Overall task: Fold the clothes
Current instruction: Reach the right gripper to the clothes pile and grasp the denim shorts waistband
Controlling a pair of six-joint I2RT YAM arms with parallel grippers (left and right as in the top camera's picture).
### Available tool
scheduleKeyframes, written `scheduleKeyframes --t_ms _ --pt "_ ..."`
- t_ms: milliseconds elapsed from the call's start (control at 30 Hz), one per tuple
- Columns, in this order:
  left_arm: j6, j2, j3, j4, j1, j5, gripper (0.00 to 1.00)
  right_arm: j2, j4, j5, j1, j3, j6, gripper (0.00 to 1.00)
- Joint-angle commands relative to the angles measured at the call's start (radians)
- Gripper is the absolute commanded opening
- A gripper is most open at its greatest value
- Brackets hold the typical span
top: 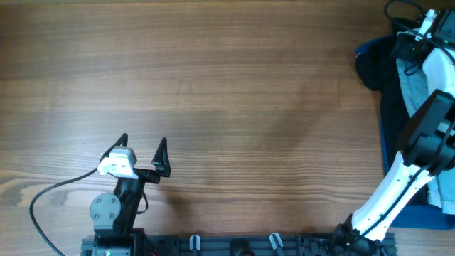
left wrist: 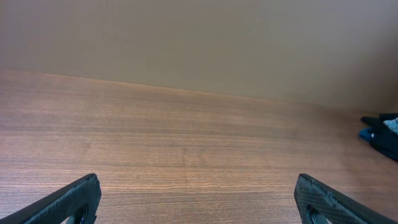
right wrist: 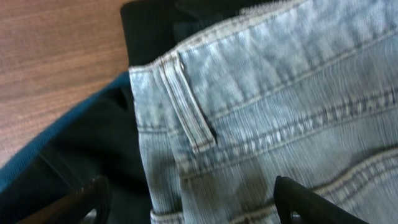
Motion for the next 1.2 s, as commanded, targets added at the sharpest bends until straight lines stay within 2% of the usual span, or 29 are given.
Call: scheduleKeyframes --t_ms 0,200,467,567,800,1000,1167 --pt "-0.005 -0.007 -0.006 -0.002 -0.005 -0.002 1.00 0.045 0.017 -0.023 0.028 0.008 -0.003 0.79" --pt "-0.005 -0.007 -0.006 -0.002 -0.005 -0.002 1.00 0.050 0.032 0.053 0.076 0.008 -0.032 0.77" --pt "-0.005 -0.007 -0.006 -0.002 -0.005 -0.002 1.00 0.056 0.047 0.204 0.084 0.008 -0.029 0.82" --pt "-0.005 -0.007 -0.006 -0.002 -0.005 -0.002 1.00 0.056 0.036 0.203 0.084 0.008 -0.024 0.75" --pt "-0.005 -0.007 -0.006 -0.002 -0.005 -0.002 1.00 0.080 0.043 0.203 0.083 -0.022 -0.025 0.73" --pt "-0.005 -0.007 -0.006 -0.002 -0.005 -0.002 1.00 0.089 0.044 0.204 0.077 -0.022 -0.028 0.50" --pt "-0.005 -0.007 -0.006 -0.002 -0.005 -0.002 1.00 0.089 0.040 0.203 0.048 -0.022 -0.029 0.50"
